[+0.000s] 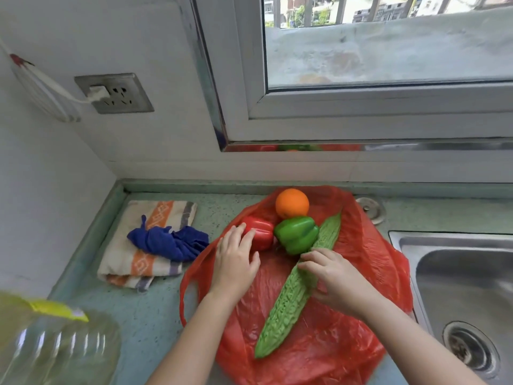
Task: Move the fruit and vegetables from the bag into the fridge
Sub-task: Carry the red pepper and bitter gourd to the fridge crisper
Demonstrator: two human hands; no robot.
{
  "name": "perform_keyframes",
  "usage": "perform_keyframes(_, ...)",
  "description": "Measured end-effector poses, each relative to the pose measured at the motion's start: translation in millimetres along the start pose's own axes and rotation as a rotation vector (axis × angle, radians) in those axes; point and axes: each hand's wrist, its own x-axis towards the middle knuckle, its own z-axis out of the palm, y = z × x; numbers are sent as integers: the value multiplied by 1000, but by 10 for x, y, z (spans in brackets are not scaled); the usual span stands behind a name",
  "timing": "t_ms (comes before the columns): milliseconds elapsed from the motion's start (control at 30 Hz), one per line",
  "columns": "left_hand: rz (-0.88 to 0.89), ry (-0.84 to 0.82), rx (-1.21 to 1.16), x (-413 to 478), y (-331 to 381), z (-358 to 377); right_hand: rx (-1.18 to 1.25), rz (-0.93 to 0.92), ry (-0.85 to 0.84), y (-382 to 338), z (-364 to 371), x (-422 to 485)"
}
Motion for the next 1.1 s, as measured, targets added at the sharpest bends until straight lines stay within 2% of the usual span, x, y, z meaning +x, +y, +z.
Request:
perform_keyframes(200, -15, -68, 36, 249, -93, 88, 7, 47, -129, 52, 1, 103)
perform_keyframes(333, -24, -75, 54, 387, -147, 132, -3, 90, -337, 80, -73, 159)
perform_keyframes(567, -40, -67, 67, 507, -182, 190, -44, 41, -457, 165, -106, 198)
perform_keyframes(667, -37, -75, 95, 516, -183, 216, -67, 4, -405, 185, -67, 219)
perform_keyframes(833, -73, -31, 78, 467, -177, 217, -53, -77, -215, 264, 114, 181)
perform_keyframes(933, -112, -3, 22, 355, -145, 178, -78, -93, -221, 228, 69, 181)
perform_keyframes(1100, -168, 40, -142, 55, -108, 88, 32, -38, -224, 125, -29, 63)
